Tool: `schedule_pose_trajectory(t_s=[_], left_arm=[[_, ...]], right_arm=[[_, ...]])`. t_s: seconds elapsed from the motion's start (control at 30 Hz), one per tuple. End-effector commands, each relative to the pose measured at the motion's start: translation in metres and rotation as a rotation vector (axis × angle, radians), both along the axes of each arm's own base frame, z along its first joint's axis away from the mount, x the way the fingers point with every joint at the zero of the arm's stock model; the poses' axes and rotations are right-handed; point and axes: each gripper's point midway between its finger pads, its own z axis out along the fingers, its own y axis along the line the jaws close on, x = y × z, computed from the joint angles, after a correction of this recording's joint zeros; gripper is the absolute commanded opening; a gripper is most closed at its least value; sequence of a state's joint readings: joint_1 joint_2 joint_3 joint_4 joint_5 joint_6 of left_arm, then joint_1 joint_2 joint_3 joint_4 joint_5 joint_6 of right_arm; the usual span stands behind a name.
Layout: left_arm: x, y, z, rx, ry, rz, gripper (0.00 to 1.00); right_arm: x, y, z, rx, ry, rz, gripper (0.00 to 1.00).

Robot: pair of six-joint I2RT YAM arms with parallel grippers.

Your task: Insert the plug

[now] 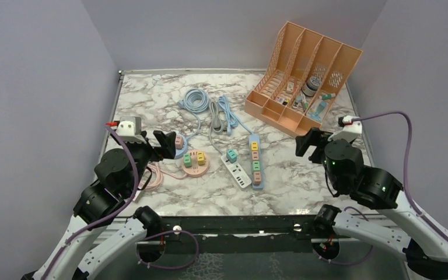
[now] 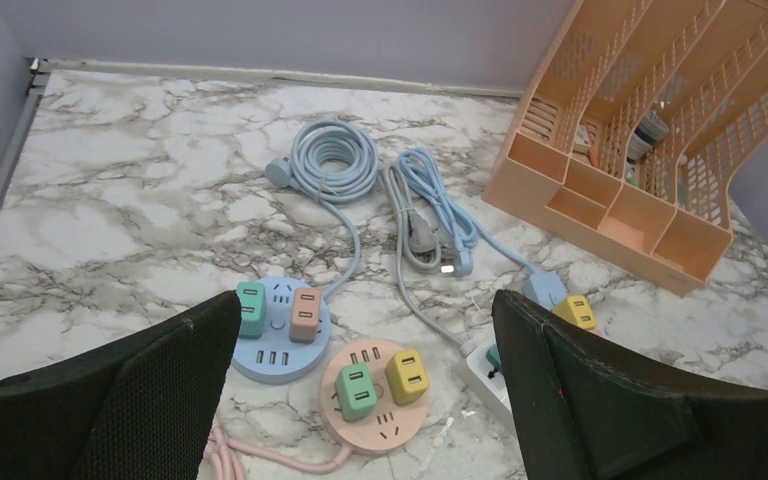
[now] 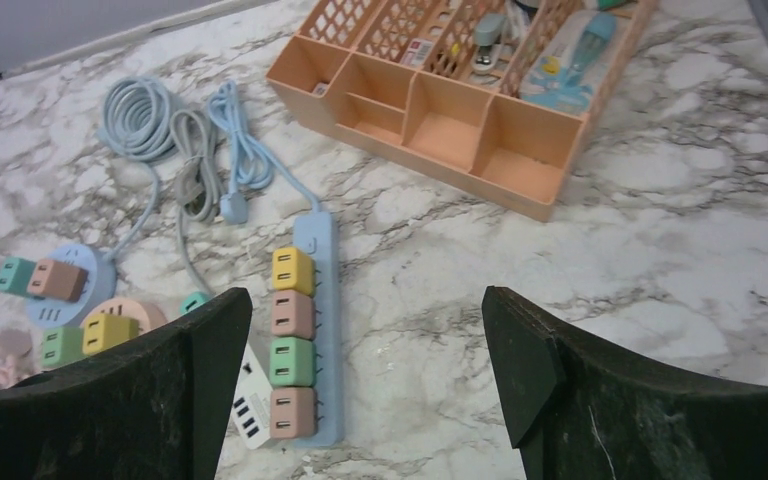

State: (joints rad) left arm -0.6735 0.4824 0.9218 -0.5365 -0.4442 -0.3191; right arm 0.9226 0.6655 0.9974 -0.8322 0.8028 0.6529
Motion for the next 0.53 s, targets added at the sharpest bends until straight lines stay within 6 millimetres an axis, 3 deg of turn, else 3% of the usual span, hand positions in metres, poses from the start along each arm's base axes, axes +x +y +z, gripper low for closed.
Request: schedule_pose_trajectory(t_s=[0.0, 0.27, 0.5], left_arm=[[-0.003, 0.031, 0.014, 0.021, -0.033, 0.133, 0.99], [-0.011, 0.048, 0.025, 0.026, -0.064, 0.177, 0.99], [-0.013, 0.049, 0.027, 0.024, -0.067, 0.178, 0.99]], right_arm=[[-0.013, -0.051, 0.006, -0.070, -0.004, -0.163, 0.86], [-0.028, -0.079, 0.048, 0.006, -0.139, -0.159, 0.90], [-0.032, -0.088, 0.053, -0.015, -0.177, -0.152, 0.95]])
